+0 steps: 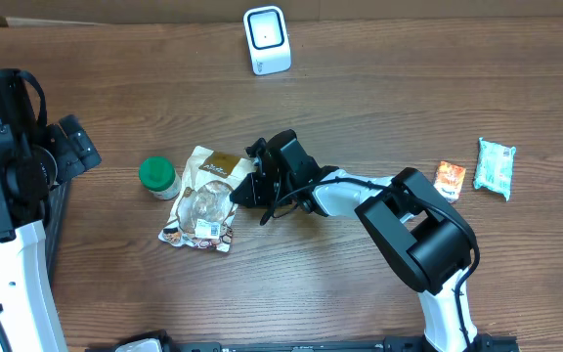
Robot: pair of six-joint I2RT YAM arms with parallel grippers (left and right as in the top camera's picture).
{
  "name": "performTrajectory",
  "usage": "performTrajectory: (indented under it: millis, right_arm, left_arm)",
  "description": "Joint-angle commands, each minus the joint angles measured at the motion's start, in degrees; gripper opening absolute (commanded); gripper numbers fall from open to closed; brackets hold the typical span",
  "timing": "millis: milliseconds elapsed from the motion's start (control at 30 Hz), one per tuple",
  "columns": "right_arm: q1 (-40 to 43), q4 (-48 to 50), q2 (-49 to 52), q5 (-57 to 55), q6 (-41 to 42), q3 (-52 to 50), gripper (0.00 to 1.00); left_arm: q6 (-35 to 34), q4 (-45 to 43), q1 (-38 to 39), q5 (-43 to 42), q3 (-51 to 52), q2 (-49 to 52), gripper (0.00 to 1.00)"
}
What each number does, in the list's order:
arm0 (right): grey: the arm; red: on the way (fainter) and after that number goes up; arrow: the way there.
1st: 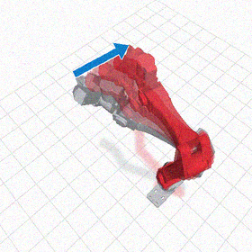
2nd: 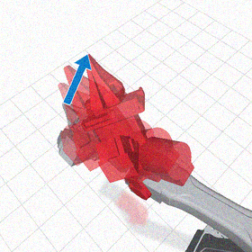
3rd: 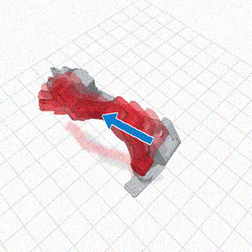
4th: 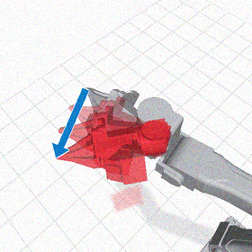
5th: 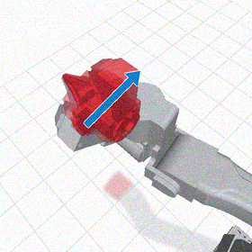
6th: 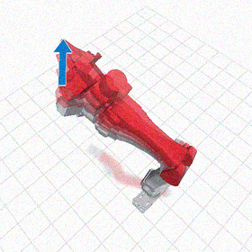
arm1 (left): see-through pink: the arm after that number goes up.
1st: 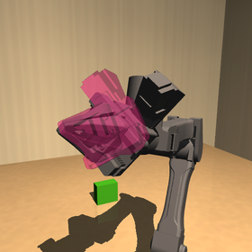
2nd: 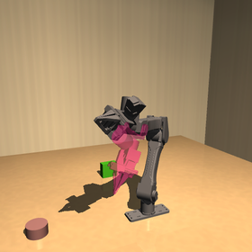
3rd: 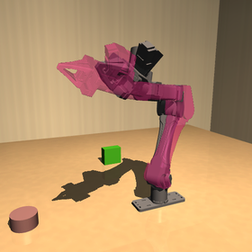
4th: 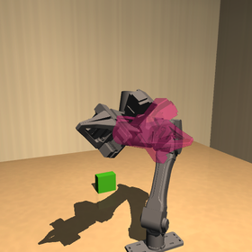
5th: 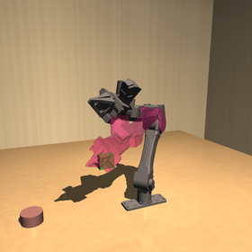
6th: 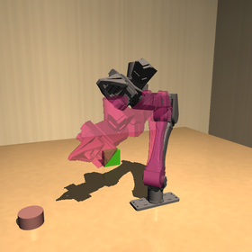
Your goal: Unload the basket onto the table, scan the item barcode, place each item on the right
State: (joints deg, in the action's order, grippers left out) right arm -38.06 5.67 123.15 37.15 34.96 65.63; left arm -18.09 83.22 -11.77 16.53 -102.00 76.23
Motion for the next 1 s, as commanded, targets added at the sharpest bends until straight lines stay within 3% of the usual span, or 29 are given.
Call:
performTrajectory:
  millis: [0,133,267,400,433,533,667,800,867,967]
  right_arm:
    - [3.19,-0.66,-0.11,4.57,0.0,-0.28,0.04]
    - [7.04,-8.7,-5.38,1.22,0.0,-0.28,0.04]
    - [10.25,-27.89,-14.75,-11.89,3.8,-0.31,0.04]
    - [9.38,-37.68,-15.41,-12.48,4.35,-0.42,0.04]
    - [8.63,-40.65,-15.41,-12.48,3.67,-0.61,0.12]
    - [6.36,-49.05,-15.41,-11.61,-3.69,-0.63,0.49]
    - [5.31,-60.33,-15.41,-11.3,-15.08,0.44,0.53]
    - [8.22,-68.87,-15.43,-13.07,-25.29,7.74,0.54]
    - [10.58,-69.9,-15.43,-15.23,-28.26,12.33,0.6]
    - [14.01,-67.91,-15.43,-15.85,-37.0,17.22,0.79]
  left_arm:
    - [-1.01,0.11,-0.31,0.37,-0.42,-0.48,1.0]
    - [-1.01,0.11,-0.31,0.37,-0.42,-0.48,0.99]
    - [-1.01,0.11,-0.31,0.37,-0.42,-0.48,1.0]
    - [-1.01,0.11,-0.31,0.37,-0.42,-0.48,1.0]
    - [-1.01,0.11,-0.31,0.37,-0.42,-0.48,1.0]
    - [-1.01,0.11,-0.31,0.37,-0.42,-0.48,1.0]
    - [-1.01,0.11,-0.31,0.37,-0.42,-0.48,1.0]
    - [-1.01,0.11,-0.31,0.37,-0.42,-0.48,1.0]
    - [-1.01,0.11,-0.31,0.37,-0.42,-0.48,1.0]
    - [-1.01,0.11,-0.31,0.37,-0.42,-0.48,1.0]
